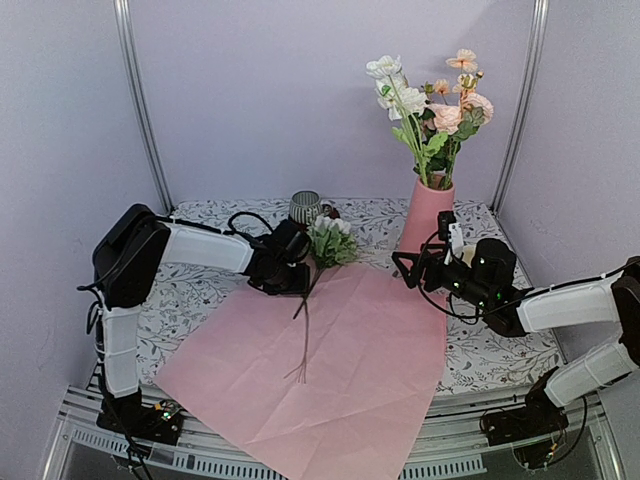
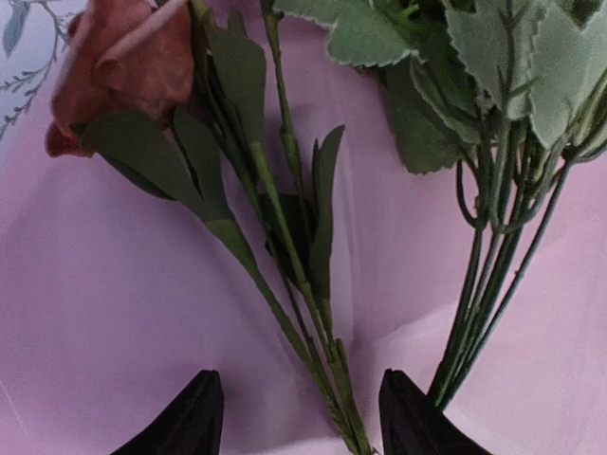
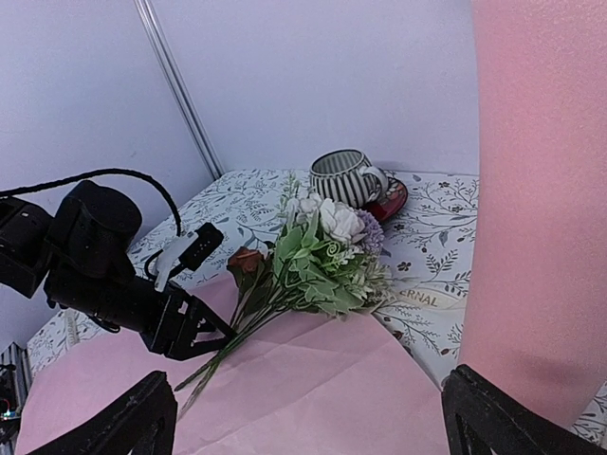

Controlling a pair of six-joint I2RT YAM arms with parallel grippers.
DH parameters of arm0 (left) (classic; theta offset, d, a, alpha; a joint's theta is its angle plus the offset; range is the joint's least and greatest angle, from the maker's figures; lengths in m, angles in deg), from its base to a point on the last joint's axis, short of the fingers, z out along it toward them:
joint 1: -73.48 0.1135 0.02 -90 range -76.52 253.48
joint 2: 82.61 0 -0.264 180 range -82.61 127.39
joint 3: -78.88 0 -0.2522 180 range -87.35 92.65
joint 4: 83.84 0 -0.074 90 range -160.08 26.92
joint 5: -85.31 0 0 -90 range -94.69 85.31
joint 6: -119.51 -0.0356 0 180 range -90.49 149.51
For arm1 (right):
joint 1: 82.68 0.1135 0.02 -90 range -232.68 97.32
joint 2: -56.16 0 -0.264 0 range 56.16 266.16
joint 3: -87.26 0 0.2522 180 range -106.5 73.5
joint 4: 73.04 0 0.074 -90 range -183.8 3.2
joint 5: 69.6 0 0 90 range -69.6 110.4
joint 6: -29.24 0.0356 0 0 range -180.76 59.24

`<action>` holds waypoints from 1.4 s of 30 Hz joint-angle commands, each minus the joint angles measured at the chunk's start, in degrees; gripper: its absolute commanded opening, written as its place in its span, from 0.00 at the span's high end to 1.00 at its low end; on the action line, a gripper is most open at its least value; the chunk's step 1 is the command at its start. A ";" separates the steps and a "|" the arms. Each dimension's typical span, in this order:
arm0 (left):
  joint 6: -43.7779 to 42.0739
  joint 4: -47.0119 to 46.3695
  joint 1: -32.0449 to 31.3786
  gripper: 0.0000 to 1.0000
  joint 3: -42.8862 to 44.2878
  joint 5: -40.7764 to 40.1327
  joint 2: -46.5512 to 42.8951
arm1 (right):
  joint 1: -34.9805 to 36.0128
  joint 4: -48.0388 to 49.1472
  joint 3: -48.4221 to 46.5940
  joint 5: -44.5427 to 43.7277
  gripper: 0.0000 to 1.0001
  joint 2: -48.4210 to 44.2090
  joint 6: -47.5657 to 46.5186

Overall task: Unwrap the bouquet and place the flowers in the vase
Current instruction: Pick up the fake flower from the flattened wrapping paper.

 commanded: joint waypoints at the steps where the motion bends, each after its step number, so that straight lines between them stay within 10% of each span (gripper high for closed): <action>1: 0.99 5.38 0.51 0.41 2.91 -1.71 2.65 | 0.19 1.66 0.59 0.20 0.00 -0.90 -0.72; 27: 5.78 20.71 -6.44 0.45 13.40 -6.62 6.55 | 0.24 -0.36 -1.09 0.36 0.01 0.71 -1.02; 42: 6.95 20.94 -7.15 1.00 12.59 -8.81 3.66 | 0.19 -0.61 -1.39 0.80 0.01 1.13 -1.22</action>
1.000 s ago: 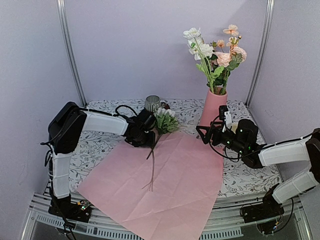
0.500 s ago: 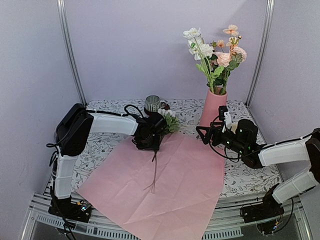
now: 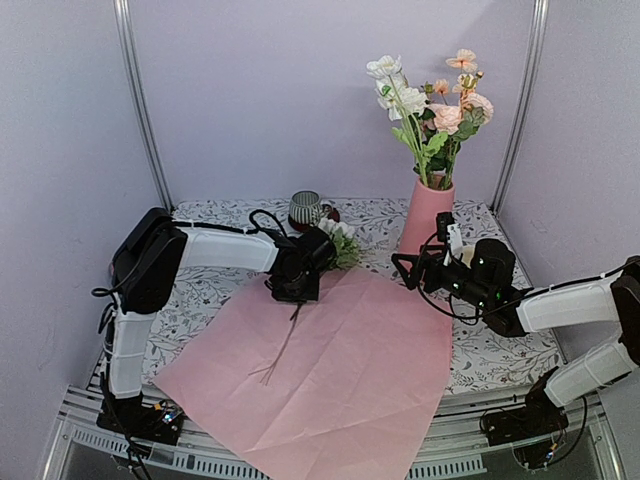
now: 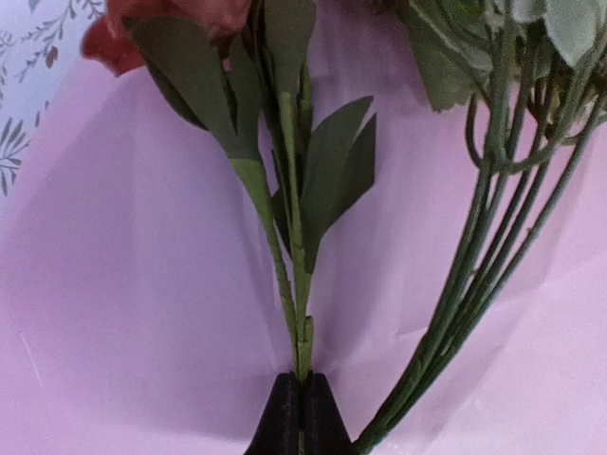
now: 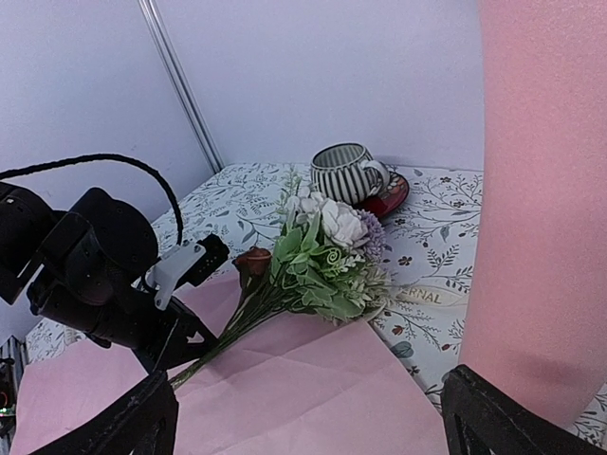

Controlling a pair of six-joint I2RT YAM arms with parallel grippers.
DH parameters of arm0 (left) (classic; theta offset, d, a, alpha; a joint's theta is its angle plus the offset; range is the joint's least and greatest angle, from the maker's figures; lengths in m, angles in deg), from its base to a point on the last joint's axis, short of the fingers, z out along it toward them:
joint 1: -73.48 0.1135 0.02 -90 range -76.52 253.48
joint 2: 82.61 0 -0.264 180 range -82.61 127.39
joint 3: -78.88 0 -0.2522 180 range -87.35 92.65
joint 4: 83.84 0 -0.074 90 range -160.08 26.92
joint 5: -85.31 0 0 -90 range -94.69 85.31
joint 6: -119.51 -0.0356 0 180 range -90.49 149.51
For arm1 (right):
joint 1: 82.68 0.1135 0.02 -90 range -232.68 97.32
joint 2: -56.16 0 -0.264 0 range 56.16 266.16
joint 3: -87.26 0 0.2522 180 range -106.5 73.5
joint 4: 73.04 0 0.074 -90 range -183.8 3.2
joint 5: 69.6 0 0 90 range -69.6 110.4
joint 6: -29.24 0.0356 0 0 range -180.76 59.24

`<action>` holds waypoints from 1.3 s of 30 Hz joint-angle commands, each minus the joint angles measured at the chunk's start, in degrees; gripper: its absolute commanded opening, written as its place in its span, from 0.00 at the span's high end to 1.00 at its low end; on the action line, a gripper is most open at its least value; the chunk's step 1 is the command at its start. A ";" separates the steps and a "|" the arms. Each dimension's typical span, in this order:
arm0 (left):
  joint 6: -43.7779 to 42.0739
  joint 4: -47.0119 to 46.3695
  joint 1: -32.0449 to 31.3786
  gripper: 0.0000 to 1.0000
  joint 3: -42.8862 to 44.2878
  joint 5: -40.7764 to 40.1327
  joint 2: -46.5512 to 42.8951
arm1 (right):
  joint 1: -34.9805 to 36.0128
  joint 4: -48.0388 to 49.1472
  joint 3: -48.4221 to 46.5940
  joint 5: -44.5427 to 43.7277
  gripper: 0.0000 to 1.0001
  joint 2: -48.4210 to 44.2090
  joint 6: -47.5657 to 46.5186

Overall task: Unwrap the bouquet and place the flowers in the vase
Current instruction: Pick up the fake flower from the flattened wrapping paper.

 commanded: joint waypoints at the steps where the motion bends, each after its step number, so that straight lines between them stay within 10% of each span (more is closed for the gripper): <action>1: 1.58 1.67 -0.99 1.00 -0.62 -1.56 -3.19 | 0.19 -0.06 -1.42 0.45 0.01 0.93 -0.69; 19: 4.47 -5.28 -1.54 1.00 -19.30 -11.07 -28.78 | 0.24 -0.02 -1.36 0.99 0.01 0.47 -0.65; 39: -15.86 -53.30 -1.54 1.00 -53.90 18.66 -64.16 | 1.67 -4.15 -6.17 18.53 0.01 -1.51 -1.56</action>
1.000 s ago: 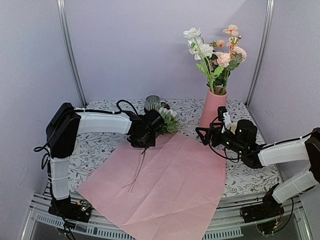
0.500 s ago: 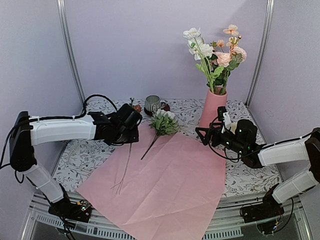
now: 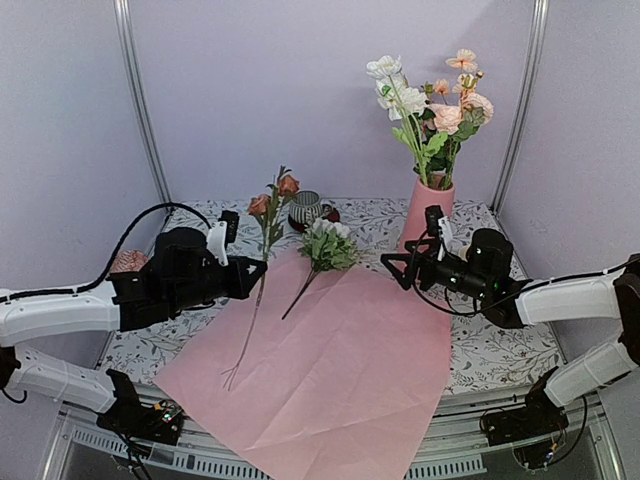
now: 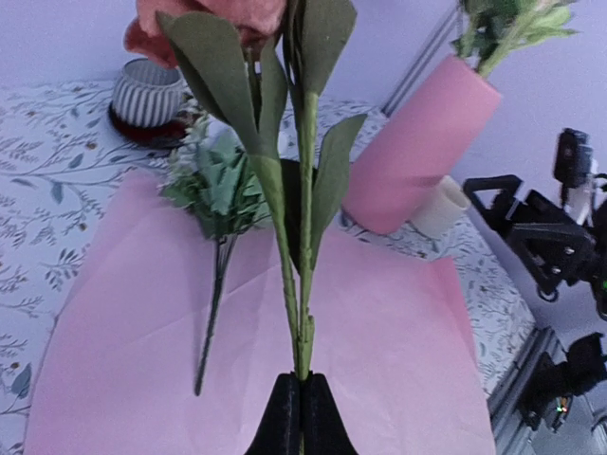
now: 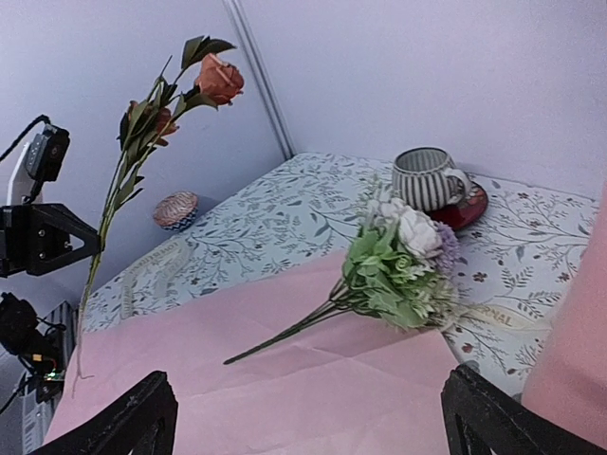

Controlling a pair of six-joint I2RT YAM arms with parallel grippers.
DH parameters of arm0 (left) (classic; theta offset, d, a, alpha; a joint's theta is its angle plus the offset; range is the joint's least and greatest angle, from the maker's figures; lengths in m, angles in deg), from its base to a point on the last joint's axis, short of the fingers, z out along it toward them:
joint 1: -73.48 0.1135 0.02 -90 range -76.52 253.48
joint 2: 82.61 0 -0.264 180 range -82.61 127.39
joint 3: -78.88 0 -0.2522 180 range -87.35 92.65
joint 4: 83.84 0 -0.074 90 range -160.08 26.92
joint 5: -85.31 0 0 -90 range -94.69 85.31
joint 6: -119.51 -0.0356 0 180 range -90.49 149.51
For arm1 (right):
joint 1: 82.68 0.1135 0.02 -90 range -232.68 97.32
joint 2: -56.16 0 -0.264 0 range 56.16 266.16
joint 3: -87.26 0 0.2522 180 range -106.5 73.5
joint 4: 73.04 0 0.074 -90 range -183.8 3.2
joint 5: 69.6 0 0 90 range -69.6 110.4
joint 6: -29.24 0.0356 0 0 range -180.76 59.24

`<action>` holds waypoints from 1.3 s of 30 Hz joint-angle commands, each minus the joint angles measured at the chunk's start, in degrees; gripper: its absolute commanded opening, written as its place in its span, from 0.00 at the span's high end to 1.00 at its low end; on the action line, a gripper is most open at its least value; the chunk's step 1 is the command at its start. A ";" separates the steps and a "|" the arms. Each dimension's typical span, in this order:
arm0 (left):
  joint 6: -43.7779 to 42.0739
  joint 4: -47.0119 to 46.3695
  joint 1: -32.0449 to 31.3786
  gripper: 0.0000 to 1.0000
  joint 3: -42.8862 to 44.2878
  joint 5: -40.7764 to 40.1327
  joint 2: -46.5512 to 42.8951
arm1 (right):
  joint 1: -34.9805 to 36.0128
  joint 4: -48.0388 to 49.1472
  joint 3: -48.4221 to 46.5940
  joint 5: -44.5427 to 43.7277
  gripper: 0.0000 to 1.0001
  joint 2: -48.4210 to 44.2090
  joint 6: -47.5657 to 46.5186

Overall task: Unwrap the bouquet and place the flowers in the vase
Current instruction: Pick up the fake flower from the flattened wrapping paper, then pass from the left arm to the right

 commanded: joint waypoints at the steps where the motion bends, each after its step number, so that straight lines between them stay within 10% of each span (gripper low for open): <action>1: -5.14 -17.08 -0.78 1.00 -4.58 11.18 -5.31 | 1.88 -1.11 -2.79 10.73 0.01 -2.26 -0.18; 17: -6.50 -37.68 -1.04 1.00 -7.56 29.67 -3.21 | 19.06 -0.19 -18.94 14.53 0.26 2.47 6.26; 39: -8.53 -44.06 -2.72 1.00 -7.12 34.92 2.57 | 20.99 3.72 -29.59 17.90 0.65 13.49 11.74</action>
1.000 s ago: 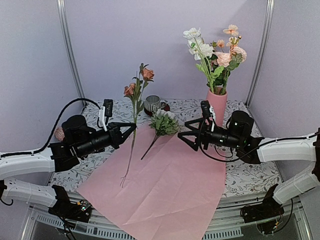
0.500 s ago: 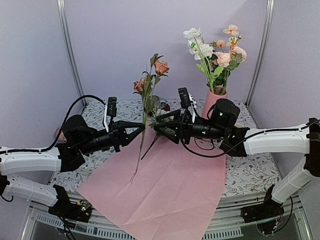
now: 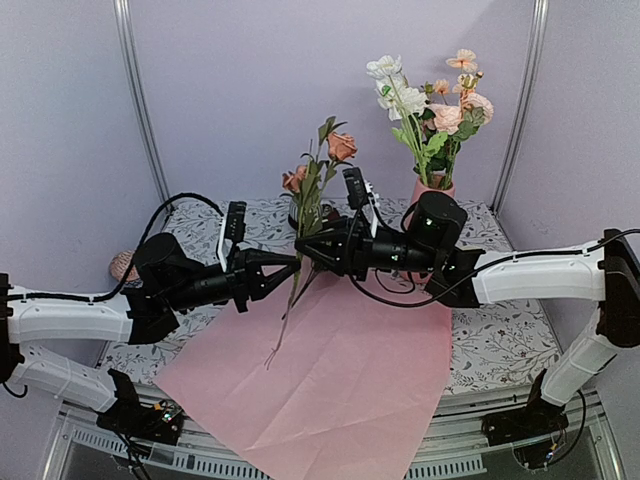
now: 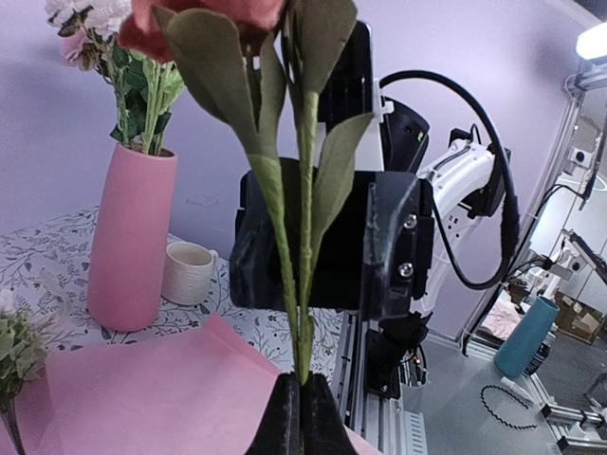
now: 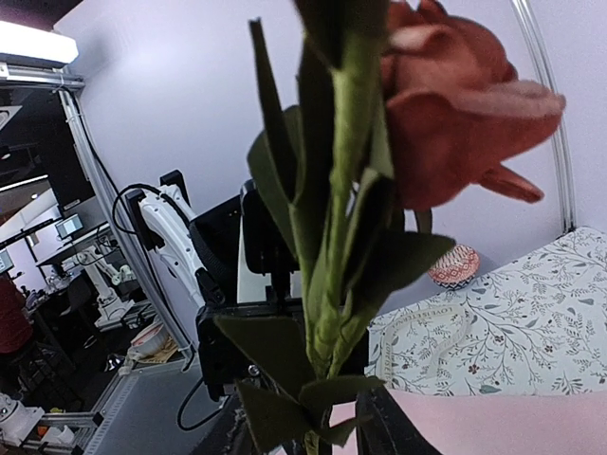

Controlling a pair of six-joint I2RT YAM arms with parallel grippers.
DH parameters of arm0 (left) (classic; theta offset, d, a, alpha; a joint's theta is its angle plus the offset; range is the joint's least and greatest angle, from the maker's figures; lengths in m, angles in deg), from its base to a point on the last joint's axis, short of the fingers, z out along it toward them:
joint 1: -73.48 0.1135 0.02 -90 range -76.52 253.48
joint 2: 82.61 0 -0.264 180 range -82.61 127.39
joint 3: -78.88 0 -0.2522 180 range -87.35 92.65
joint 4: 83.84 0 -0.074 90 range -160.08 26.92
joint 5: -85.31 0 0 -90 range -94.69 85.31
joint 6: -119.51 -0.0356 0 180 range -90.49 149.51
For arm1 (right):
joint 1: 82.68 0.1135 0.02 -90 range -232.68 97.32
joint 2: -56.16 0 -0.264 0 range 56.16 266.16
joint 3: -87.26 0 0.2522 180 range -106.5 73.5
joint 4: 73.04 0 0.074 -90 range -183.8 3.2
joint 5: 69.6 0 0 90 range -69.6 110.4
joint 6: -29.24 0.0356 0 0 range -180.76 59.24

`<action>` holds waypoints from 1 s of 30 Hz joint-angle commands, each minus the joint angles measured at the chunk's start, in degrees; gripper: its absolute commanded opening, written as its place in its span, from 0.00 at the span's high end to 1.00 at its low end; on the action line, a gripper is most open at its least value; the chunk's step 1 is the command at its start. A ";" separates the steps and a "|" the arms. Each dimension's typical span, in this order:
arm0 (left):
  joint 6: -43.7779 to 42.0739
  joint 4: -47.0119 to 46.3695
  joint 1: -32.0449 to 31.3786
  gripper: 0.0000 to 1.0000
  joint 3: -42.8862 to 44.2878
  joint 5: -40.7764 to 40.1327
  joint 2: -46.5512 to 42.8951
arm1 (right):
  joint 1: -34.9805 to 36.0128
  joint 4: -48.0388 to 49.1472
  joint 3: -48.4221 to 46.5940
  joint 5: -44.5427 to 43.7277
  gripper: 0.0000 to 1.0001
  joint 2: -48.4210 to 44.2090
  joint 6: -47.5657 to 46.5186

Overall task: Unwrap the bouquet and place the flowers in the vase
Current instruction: Pass from the left arm to the right

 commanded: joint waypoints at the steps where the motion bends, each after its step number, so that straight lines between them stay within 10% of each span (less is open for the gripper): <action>1: -0.99 -2.21 -0.94 1.00 0.38 0.95 0.49 | 0.44 2.18 -2.26 1.83 0.66 2.03 1.82; 11: -1.10 -2.12 -1.06 0.97 0.11 0.74 0.39 | 0.44 0.93 -2.21 1.57 0.88 2.70 2.34; 23: -2.70 3.89 -1.01 0.03 -1.82 -4.76 -4.40 | -0.41 -21.44 1.43 -28.98 0.98 -15.25 -11.79; 30: -3.41 5.62 -1.06 0.02 -5.33 -12.14 -9.82 | -5.58 -38.21 -1.68 -46.71 0.98 -28.18 -16.86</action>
